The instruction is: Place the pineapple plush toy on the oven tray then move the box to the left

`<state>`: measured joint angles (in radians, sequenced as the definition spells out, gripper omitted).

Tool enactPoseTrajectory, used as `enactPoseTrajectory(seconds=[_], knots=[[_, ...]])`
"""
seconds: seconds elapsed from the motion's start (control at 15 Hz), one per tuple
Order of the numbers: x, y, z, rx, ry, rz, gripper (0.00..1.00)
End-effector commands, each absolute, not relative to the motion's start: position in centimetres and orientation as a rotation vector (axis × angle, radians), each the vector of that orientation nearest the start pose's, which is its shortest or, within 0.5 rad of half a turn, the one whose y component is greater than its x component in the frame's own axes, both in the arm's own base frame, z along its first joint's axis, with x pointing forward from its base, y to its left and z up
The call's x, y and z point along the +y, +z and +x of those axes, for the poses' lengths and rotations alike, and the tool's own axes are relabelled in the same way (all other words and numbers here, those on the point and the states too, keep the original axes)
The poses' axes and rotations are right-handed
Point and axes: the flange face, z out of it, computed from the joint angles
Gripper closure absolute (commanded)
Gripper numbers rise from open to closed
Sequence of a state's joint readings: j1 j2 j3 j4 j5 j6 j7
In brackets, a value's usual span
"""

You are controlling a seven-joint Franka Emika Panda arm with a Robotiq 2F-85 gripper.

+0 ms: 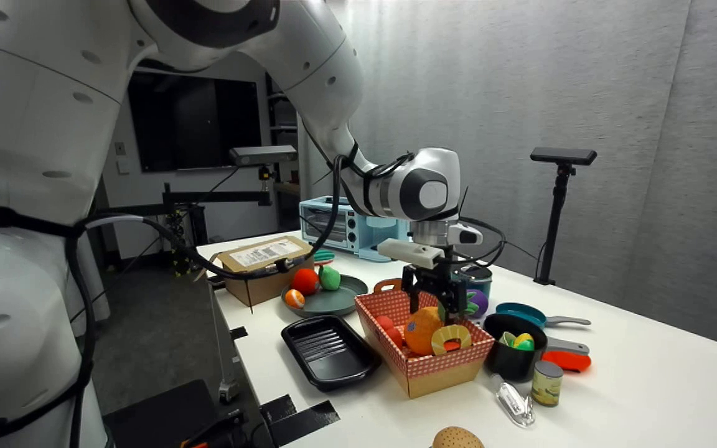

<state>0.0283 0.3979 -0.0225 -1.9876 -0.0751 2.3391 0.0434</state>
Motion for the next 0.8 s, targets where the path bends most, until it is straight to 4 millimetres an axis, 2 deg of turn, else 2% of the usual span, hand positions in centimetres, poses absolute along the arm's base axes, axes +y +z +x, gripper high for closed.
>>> enactPoseTrajectory(seconds=[0.0, 0.07, 0.13, 0.2, 0.33, 0.53, 0.73], knots=[[-0.7, 23.5, 61.5, -0.015, 0.09, -3.194, 0.03], [-0.9, 23.0, 61.6, -0.01, 0.103, -3.196, 0.12], [-1.2, 22.5, 61.7, -0.004, 0.122, -3.195, 0.27], [-1.5, 22.2, 61.8, 0.006, 0.137, -3.201, 0.29], [-1.7, 22.2, 62.0, 0.005, 0.14, -3.206, 0.45], [-1.6, 23.8, 62.2, -0.006, 0.114, -3.221, 0.66], [-0.9, 26.7, 62.0, -0.028, 0.064, -3.23, 0.85]])
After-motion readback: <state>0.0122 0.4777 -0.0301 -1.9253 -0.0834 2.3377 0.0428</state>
